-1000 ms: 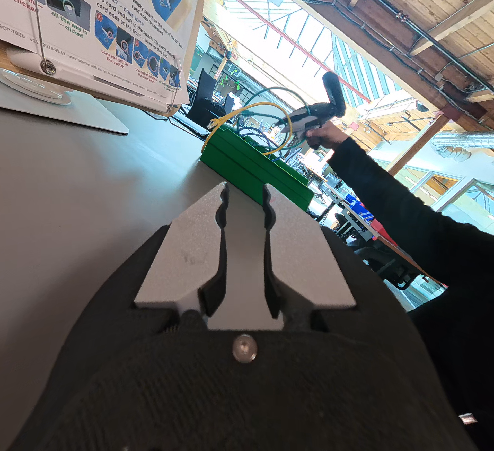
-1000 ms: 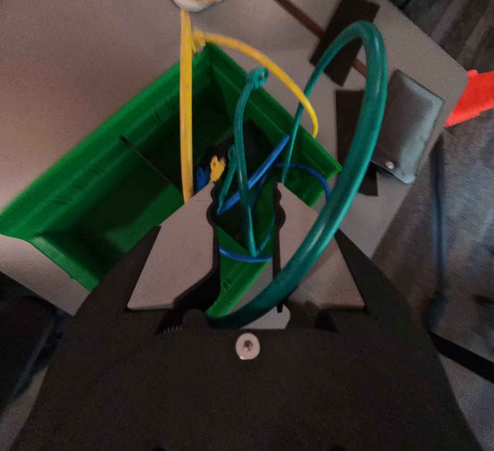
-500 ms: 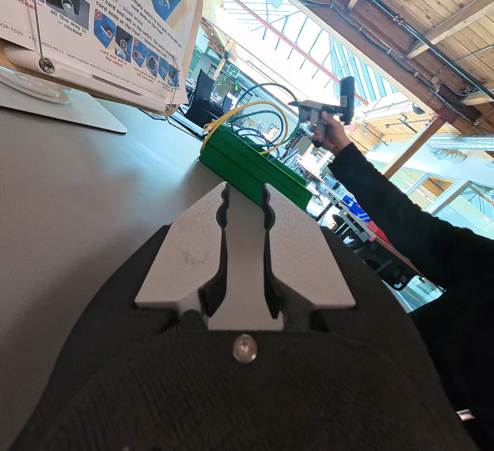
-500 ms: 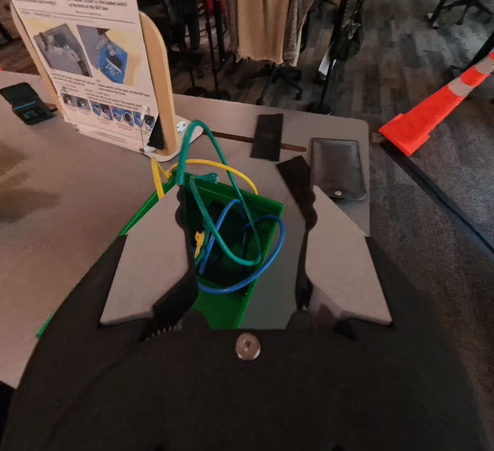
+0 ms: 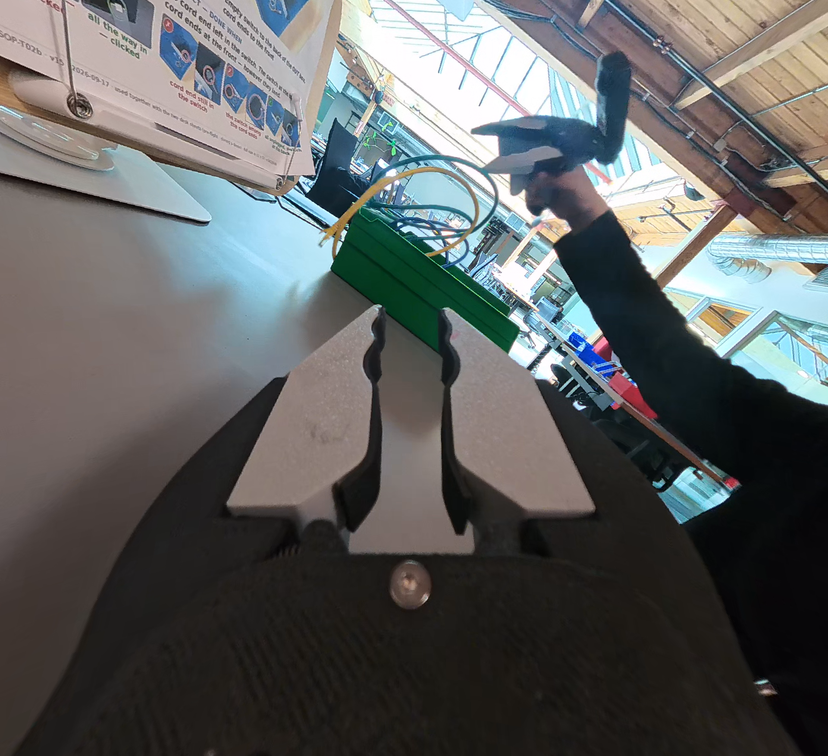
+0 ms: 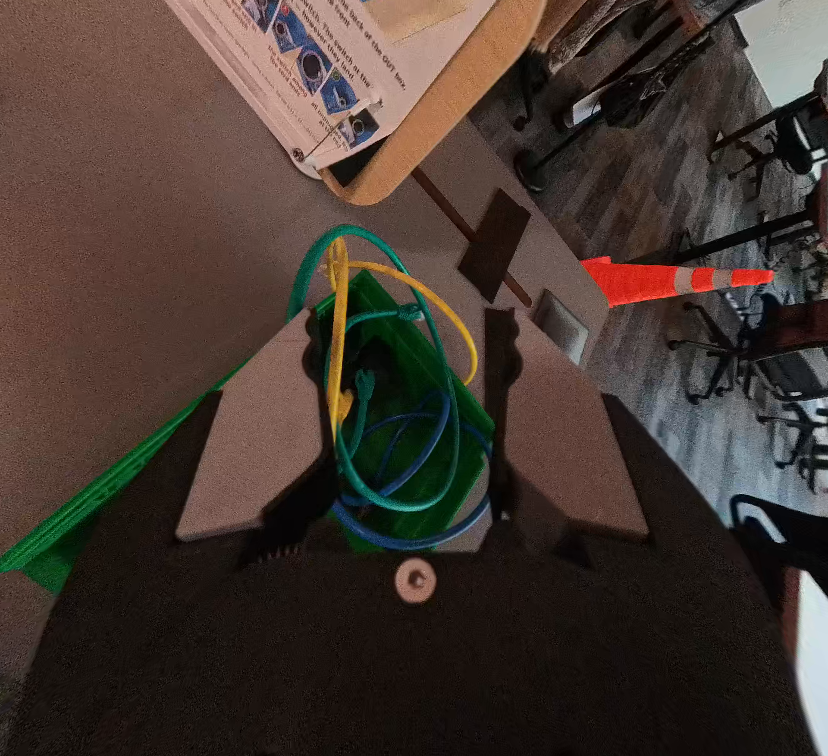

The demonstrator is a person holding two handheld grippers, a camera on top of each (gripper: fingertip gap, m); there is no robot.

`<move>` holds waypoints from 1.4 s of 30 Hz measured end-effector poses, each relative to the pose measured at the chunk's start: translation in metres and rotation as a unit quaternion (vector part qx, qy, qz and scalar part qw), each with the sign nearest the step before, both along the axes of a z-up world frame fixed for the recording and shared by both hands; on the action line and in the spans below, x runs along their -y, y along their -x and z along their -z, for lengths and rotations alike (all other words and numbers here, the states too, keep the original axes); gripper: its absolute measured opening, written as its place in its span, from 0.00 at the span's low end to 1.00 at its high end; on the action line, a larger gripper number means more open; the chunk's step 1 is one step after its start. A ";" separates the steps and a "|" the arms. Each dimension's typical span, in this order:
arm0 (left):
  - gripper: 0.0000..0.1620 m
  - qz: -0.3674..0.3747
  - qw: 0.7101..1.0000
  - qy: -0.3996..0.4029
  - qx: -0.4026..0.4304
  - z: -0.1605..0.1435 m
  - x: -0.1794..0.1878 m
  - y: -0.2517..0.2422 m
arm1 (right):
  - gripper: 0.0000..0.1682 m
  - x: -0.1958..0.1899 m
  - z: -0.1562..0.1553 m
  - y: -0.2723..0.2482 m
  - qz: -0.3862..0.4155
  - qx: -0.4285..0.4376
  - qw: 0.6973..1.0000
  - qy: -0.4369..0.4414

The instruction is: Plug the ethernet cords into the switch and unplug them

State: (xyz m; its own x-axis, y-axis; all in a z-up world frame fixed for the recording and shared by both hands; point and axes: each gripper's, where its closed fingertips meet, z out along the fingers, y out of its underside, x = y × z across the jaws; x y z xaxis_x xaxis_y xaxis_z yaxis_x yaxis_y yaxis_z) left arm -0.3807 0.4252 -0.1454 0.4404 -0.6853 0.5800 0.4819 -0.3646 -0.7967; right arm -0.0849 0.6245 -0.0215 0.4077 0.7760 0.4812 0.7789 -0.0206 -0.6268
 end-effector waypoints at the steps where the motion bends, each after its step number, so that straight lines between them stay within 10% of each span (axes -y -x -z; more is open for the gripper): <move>1: 0.13 0.000 1.000 0.000 0.001 0.000 0.000 0.000 | 0.47 -0.006 0.009 0.012 -0.005 0.037 0.999 -0.006; 9: 0.12 0.012 1.000 -0.001 -0.007 0.000 0.001 -0.003 | 0.46 -0.066 0.091 0.047 0.024 0.228 0.965 0.125; 21: 0.12 0.040 0.999 0.003 -0.010 0.002 0.004 -0.015 | 0.40 -0.104 0.091 0.051 -0.012 0.220 0.970 0.100; 35: 0.11 0.055 0.998 0.016 0.007 0.003 0.003 -0.018 | 0.47 -0.190 0.102 -0.019 0.121 -0.007 0.976 0.181; 38: 0.11 0.055 0.998 0.016 0.013 0.002 0.003 -0.016 | 0.35 -0.217 0.117 -0.035 0.178 -0.003 0.969 0.169; 40: 0.11 0.058 0.998 0.019 0.014 0.003 0.003 -0.017 | 0.08 -0.215 0.139 -0.034 0.181 -0.003 0.958 0.222; 42: 0.11 0.062 0.998 0.024 0.017 0.003 0.002 -0.017 | 0.09 -0.215 0.156 -0.037 0.184 0.006 0.949 0.255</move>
State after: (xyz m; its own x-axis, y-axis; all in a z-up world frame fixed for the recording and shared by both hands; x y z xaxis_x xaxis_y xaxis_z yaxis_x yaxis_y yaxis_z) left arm -0.3637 0.4231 -0.1489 0.3336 -0.7046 0.6263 0.4576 -0.4599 -0.7610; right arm -0.0478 0.8394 -0.1776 0.6933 0.7154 0.0871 0.6669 -0.5912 -0.4535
